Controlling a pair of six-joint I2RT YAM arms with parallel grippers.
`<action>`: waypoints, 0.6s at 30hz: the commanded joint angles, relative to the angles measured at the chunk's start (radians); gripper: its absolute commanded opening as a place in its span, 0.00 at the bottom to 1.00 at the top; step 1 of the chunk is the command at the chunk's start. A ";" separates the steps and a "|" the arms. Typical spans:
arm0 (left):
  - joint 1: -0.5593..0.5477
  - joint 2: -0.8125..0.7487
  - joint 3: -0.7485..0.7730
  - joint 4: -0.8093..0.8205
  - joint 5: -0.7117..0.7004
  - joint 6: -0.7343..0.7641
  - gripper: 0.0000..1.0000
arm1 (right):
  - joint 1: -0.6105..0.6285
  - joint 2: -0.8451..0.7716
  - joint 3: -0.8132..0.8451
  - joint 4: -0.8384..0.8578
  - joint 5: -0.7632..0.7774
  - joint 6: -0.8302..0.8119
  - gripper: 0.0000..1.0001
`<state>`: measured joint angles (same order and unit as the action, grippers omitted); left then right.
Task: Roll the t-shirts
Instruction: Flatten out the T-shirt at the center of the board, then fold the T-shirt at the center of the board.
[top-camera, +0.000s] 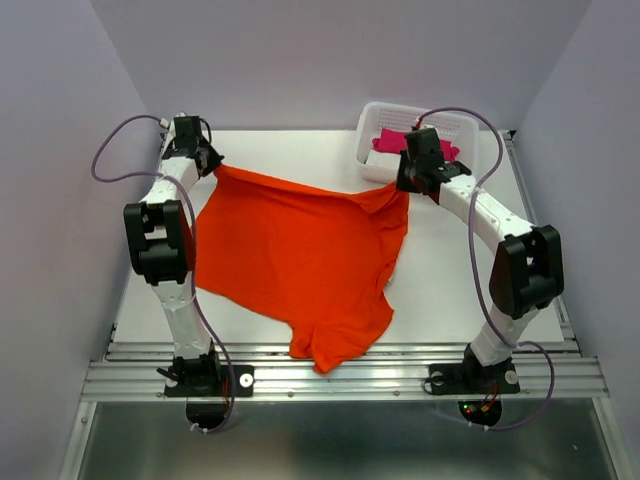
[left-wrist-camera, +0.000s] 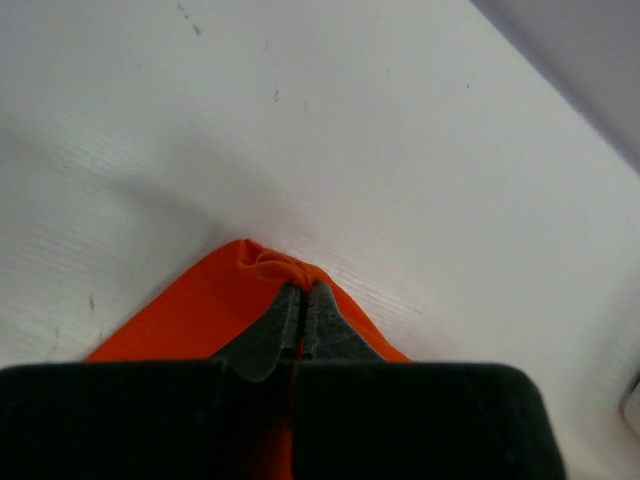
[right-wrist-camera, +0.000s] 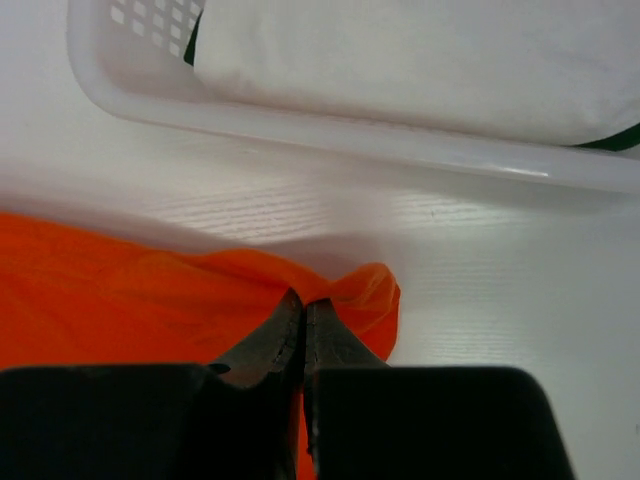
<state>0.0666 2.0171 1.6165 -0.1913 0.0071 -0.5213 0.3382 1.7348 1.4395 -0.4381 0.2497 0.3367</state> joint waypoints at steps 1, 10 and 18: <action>0.007 0.040 0.186 -0.013 -0.030 0.018 0.00 | -0.013 0.014 0.099 0.072 -0.035 0.045 0.01; 0.009 0.232 0.503 -0.145 -0.053 0.067 0.00 | -0.013 -0.011 0.047 0.032 -0.038 0.211 0.01; 0.009 0.138 0.439 -0.155 -0.024 0.093 0.00 | -0.013 -0.060 0.044 0.050 -0.058 0.243 0.01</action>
<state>0.0673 2.2765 2.0892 -0.3553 -0.0166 -0.4641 0.3336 1.7653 1.4734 -0.4339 0.1925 0.5549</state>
